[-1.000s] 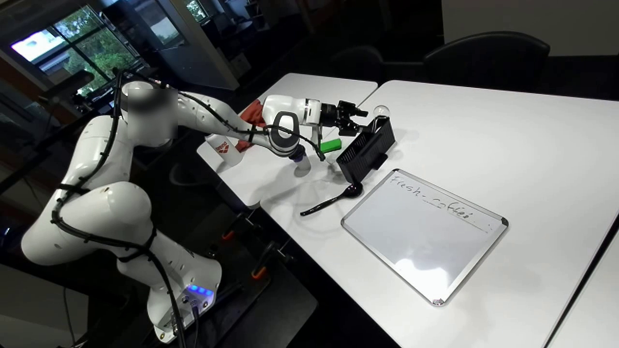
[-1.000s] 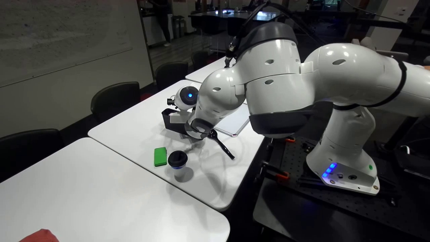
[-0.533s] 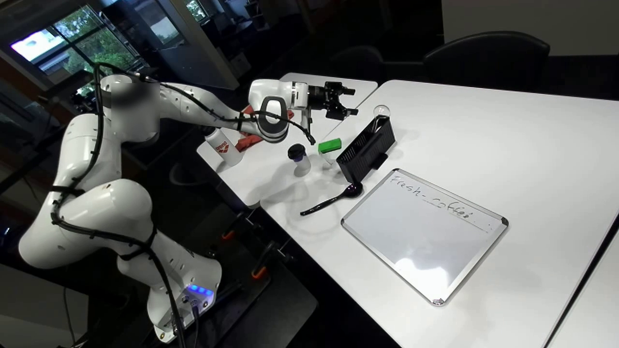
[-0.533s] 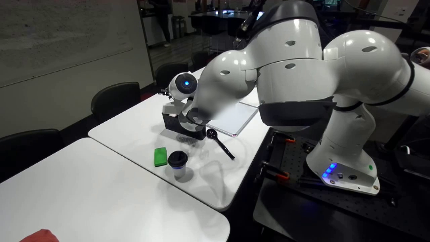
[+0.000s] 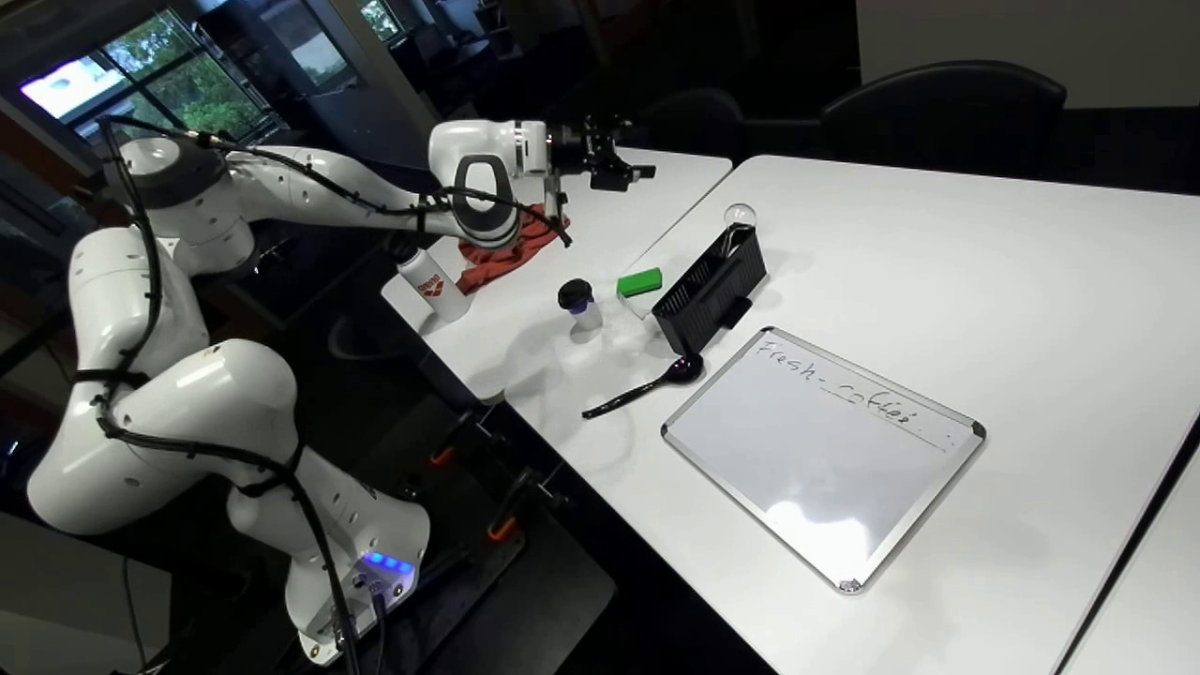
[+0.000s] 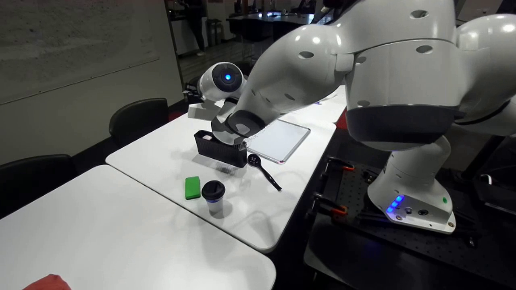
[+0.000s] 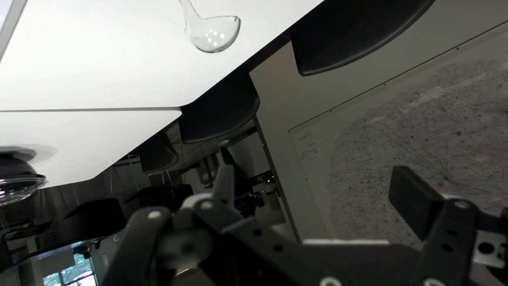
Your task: Pick up the object from the right side of the table and put it in the black object
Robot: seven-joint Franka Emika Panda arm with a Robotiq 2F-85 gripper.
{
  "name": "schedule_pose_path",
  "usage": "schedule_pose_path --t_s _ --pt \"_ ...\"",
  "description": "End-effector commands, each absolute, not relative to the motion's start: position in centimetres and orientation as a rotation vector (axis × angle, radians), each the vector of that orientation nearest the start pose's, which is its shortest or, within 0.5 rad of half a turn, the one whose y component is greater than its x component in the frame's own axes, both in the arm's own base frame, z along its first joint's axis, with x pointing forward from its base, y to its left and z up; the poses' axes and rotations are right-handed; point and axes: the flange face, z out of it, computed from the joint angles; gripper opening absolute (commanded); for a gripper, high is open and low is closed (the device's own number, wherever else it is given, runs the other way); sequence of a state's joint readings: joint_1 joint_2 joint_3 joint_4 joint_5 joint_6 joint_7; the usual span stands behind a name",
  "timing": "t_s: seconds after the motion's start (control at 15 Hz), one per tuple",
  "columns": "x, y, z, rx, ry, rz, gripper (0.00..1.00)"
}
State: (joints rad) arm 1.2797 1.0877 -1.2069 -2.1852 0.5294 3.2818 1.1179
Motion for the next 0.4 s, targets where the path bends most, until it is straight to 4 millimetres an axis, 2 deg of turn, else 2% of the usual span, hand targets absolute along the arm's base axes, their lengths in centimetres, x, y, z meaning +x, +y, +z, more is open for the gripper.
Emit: schedule_pose_path --t_s 0.0,0.33 --pt "57.4 6.9 31.2 -2.427 1.319 -1.720 1.00" --pt "56.4 7.4 33.0 -2.388 1.324 -1.733 1.00"
